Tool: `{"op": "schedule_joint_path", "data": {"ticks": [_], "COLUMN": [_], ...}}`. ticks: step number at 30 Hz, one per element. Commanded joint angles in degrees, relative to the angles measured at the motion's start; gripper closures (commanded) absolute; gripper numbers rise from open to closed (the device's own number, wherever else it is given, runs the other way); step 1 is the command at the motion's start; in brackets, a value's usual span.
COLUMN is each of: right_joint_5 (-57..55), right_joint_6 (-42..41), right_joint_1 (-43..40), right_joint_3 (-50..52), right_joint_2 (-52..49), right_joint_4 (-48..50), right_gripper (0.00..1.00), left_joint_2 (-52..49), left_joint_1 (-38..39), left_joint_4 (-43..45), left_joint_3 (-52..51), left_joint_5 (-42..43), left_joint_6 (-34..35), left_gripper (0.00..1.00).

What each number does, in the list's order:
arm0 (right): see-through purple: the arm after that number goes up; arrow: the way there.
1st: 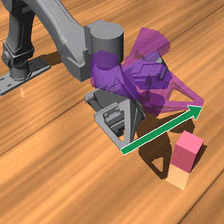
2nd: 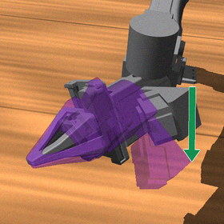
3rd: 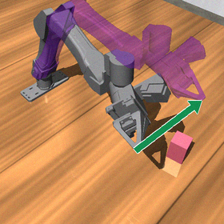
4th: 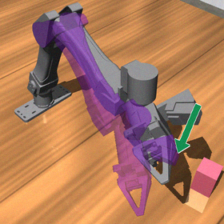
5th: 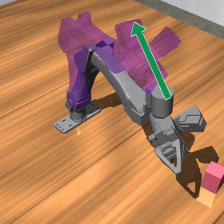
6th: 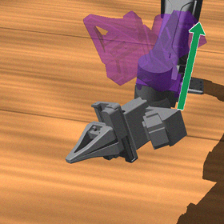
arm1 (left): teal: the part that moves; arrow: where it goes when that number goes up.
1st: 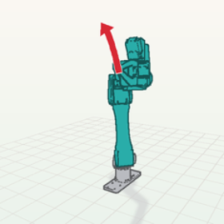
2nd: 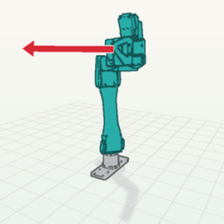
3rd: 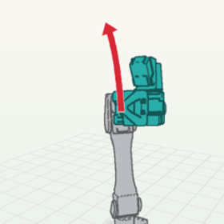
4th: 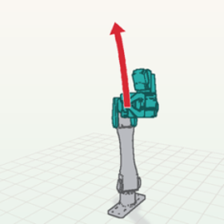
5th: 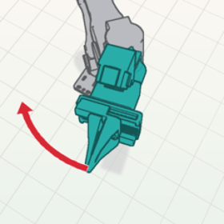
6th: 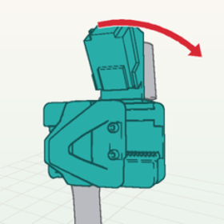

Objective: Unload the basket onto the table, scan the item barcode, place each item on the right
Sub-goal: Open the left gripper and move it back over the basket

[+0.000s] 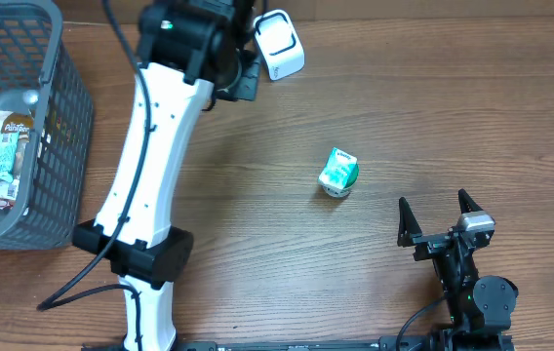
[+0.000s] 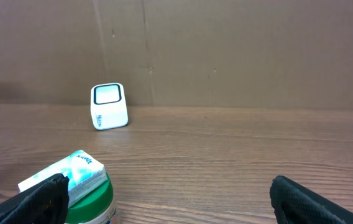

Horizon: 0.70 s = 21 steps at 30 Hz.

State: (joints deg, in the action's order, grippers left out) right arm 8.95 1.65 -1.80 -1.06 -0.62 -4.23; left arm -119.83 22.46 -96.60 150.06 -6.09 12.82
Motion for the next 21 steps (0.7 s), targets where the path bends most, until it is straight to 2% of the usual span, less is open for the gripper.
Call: {"op": "schedule_joint_path", "data": {"ticks": [1, 4, 11, 21], "right_joint_5": [-0.31, -0.31, -0.31, -0.31], "right_joint_6": [-0.28, -0.28, -0.28, -0.28], "right_joint_1": [-0.13, -0.15, -0.15, -0.15], "right_joint_3": [0.61, 0.61, 0.61, 0.61], "right_joint_2": [0.46, 0.46, 0.46, 0.46], "right_joint_4": [0.24, 0.24, 0.24, 0.24], "right_gripper": [0.00, 0.00, 0.00, 0.00], "left_joint_2": [3.89, 6.19, 13.62, 15.13], "left_joint_1": [-2.82, -5.90, -19.54, -33.29], "left_joint_4": [-0.22, -0.22, -0.20, -0.20], "left_joint_3": [1.27, 1.22, 1.22, 1.18], "left_joint_5": [0.87, -0.11, -0.09, -0.50], "left_joint_6": [-1.73, -1.70, -1.68, -1.66], "left_gripper": [0.94, 0.95, 0.93, 0.95]}}
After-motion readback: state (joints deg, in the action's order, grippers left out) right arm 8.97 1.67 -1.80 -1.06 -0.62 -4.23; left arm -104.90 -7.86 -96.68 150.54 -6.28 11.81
